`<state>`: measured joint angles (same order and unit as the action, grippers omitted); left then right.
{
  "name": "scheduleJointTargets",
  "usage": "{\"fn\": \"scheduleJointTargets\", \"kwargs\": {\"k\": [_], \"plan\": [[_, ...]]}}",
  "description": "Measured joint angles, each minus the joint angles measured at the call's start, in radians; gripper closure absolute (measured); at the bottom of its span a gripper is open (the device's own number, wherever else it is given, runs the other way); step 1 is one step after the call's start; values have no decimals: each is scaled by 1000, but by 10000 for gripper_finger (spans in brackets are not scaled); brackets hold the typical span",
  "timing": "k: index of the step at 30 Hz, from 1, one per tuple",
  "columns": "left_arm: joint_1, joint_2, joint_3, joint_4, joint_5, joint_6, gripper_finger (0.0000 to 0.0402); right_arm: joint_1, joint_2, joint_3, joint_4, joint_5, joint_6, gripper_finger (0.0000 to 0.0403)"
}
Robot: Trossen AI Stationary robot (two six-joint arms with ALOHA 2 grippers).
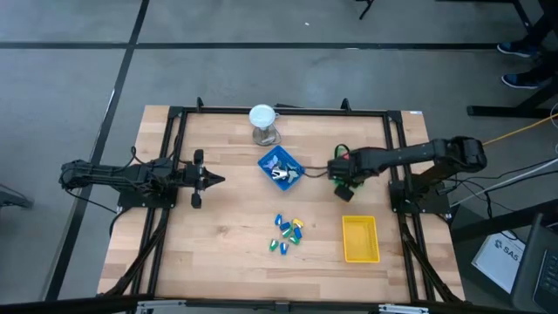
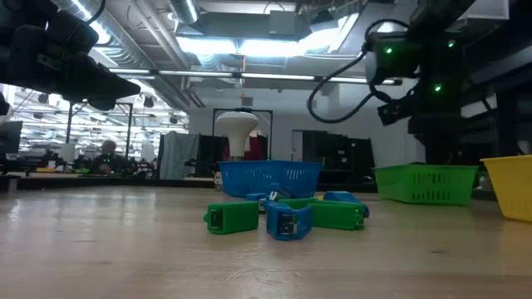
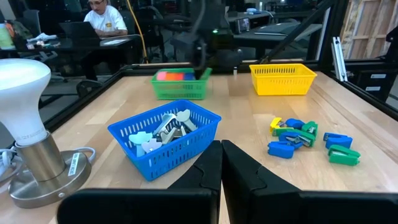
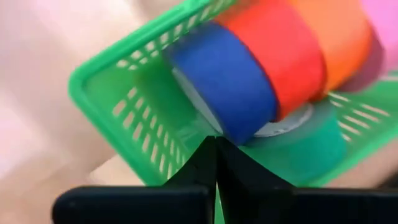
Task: Pick and place Stapler, Stapler remover, tape
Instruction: Move the green bin to the top of the table, then move the blue bin to the top of the table
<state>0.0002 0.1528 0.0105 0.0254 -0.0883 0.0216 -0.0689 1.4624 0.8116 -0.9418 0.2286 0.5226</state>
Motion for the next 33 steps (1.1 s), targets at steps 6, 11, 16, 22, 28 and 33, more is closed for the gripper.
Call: {"fn": "scheduleJointTargets", "kwargs": {"k": [6,11,16,22,28,33], "plan": [[0,0,0,0,0,0,400,-112,0,0,12,124,-62,393],[0,0,0,0,0,0,400,-209,0,-1,98,118,-178,393],[0,0,0,0,0,0,400,-293,0,-1,213,102,-265,392],[0,0,0,0,0,0,400,-362,-4,-1,231,80,-299,392],[0,0,0,0,0,0,400,-345,-76,24,273,24,-305,392],[0,0,0,0,1,0,400,-287,-127,69,317,-60,-271,392]]}}
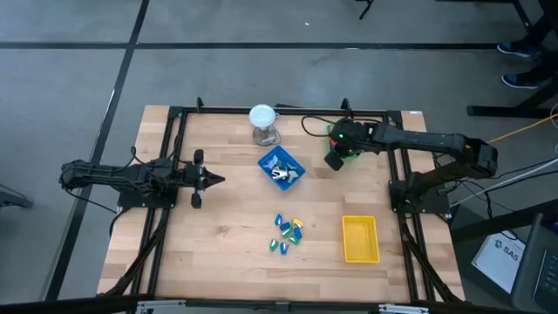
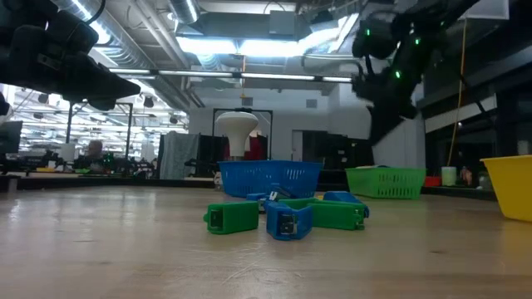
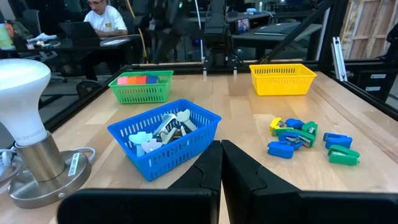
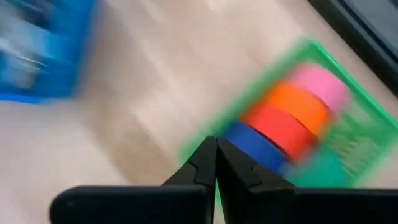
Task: Pick and place Stapler, Stapler remover, tape
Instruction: Move the blue bin to the top of the table
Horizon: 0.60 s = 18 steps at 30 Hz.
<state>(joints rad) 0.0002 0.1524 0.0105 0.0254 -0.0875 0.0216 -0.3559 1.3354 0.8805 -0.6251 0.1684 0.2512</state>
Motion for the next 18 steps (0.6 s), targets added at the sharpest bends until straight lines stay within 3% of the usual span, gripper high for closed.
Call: {"fn": "scheduleJointTargets", "kwargs": {"k": [7,18], "plan": [[0,0,0,0,0,0,400,129,38,58,182,-126,-1,394],[0,0,0,0,1,0,400,239,287,312,127,-155,-107,394]]}}
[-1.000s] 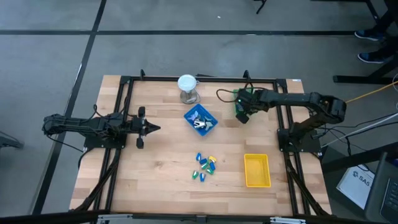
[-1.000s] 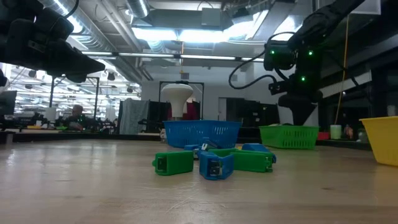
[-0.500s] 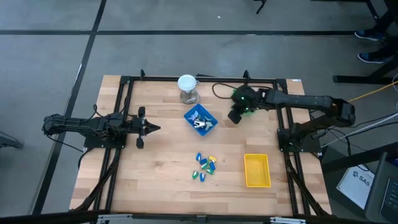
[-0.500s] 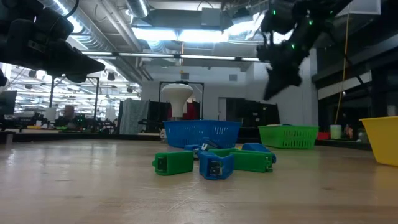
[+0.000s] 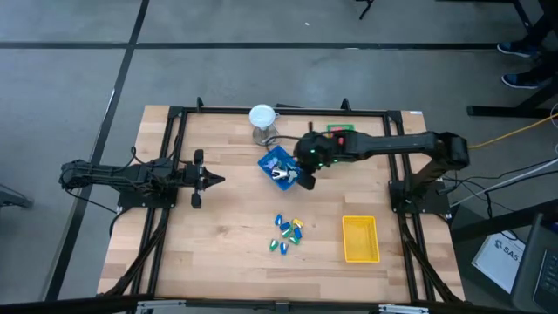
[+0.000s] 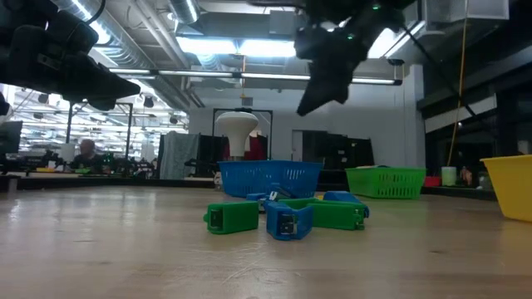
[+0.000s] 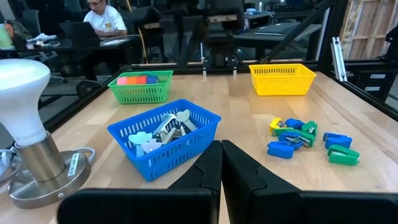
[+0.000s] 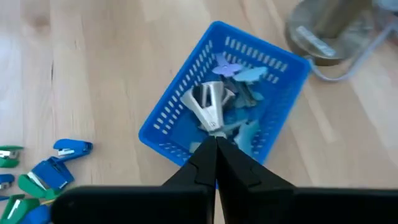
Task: Pick and place Stapler, Stapler remover, tape
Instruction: Move the blue bin to the top of the table
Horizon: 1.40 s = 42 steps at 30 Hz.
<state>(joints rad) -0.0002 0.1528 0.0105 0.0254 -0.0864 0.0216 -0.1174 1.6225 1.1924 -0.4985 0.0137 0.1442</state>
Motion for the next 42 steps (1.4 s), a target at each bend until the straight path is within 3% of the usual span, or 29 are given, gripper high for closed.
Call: {"fn": "scheduleJointTargets", "kwargs": {"k": [9,20,29,42], "plan": [[0,0,0,0,0,0,400,1,211,137,-2,-121,-79,394],[0,0,0,0,1,0,400,-43,336,165,35,-86,-73,393],[0,0,0,0,1,0,400,-102,354,165,33,44,5,393],[0,0,0,0,1,0,400,-158,352,144,-122,47,115,393]]}}
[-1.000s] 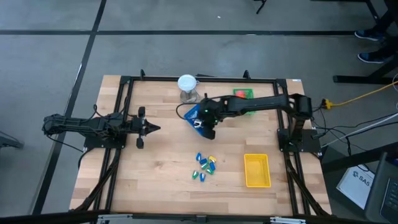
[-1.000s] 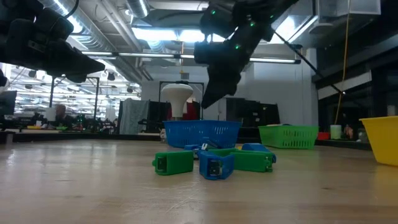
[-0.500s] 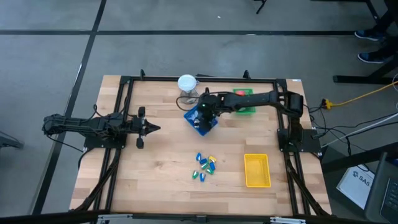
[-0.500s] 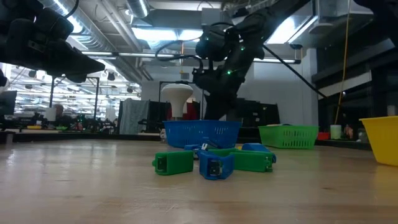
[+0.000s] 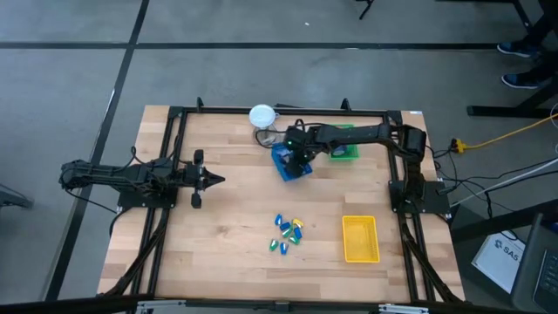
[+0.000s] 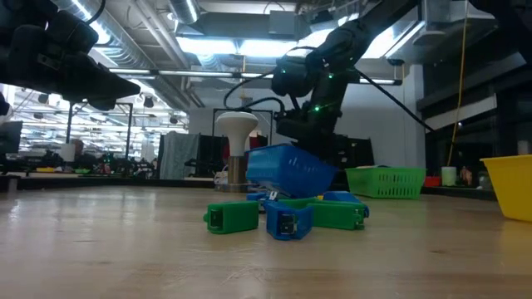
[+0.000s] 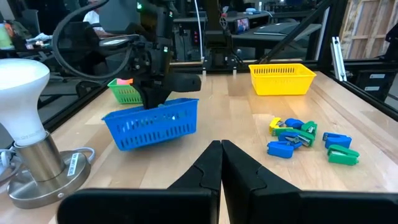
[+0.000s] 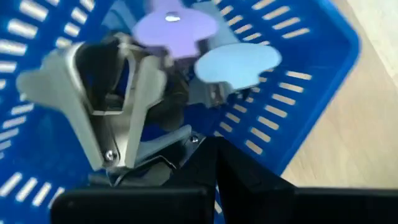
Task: Pick and place Stapler, Stapler remover, tape
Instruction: Move the blue bin to the top of the table
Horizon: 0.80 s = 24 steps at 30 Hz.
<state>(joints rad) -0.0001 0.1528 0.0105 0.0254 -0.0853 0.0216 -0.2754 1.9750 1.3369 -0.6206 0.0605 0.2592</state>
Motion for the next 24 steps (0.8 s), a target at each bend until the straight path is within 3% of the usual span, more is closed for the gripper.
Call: {"fn": "scheduleJointTargets", "kwargs": {"k": [6,13,24], "plan": [[0,0,0,0,0,0,400,-4,-7,0,-63,9,10,393],[0,0,0,0,0,0,400,-4,-7,-1,-158,105,29,393],[0,0,0,0,0,0,400,-4,-57,-2,-176,105,-16,393]]}}
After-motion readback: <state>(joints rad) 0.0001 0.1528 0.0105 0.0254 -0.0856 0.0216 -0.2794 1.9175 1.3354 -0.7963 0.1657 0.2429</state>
